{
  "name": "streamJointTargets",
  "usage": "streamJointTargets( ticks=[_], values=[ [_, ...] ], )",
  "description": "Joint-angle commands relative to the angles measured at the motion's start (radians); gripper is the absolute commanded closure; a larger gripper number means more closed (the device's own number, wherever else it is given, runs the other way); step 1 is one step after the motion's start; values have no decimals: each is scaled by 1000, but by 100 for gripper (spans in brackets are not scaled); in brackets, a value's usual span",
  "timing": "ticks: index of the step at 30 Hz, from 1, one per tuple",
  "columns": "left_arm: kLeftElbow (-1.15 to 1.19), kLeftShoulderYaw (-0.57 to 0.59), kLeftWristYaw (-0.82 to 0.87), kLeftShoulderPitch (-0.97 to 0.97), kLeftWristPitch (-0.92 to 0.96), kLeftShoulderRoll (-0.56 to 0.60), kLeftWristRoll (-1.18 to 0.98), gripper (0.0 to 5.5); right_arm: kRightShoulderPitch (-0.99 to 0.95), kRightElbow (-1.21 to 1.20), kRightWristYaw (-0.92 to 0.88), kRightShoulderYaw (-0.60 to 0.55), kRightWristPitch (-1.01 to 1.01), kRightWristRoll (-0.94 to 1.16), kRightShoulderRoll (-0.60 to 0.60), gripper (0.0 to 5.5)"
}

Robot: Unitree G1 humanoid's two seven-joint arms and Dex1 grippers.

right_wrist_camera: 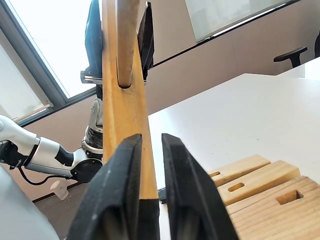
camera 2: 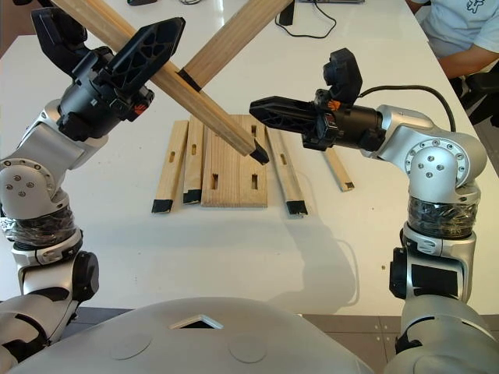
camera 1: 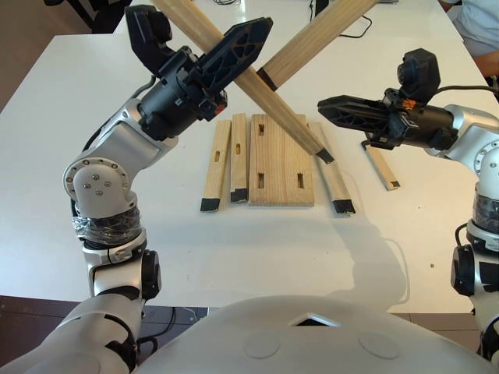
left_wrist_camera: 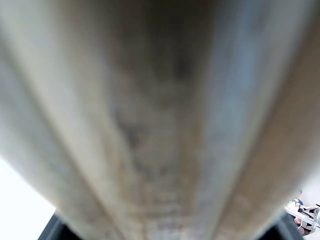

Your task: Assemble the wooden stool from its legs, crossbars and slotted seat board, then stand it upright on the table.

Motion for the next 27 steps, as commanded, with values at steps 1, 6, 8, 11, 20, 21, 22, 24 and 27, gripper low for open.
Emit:
streamJointTargets(
  ticks=[1, 6, 8, 11, 20, 21, 22, 24, 27],
  values=[
    [-2, 5, 9, -26, -1, 0, -17, 347, 13, -31, 24, 1, -6, 3, -10, 405],
    [-4, 2, 8, -28, 0, 0, -23, 347, 18, -41, 21, 10, 17, 18, 0, 333],
    [-8, 0, 7, -28, 1, -1, -25, 347, 21, -50, 13, 10, 31, 32, 4, 305],
    [-16, -6, 7, -22, 0, -5, -24, 347, 26, -64, 0, 9, 49, 55, 8, 255],
    [-25, -10, 12, -23, -2, -16, -27, 347, 40, -78, -36, 59, 76, 38, 10, 148],
    [-26, -10, 13, -24, -2, -16, -28, 347, 42, -78, -38, 64, 74, 36, 12, 148],
    [-28, -10, 13, -23, -2, -16, -27, 347, 42, -79, -37, 68, 71, 36, 14, 148],
    [-27, -13, 9, -24, 0, -16, -25, 347, 42, -81, -40, 70, 69, 39, 16, 148],
    [-27, -17, 4, -21, 1, -14, -20, 347, 30, -69, -56, 64, 62, 44, 34, 182]
  ],
)
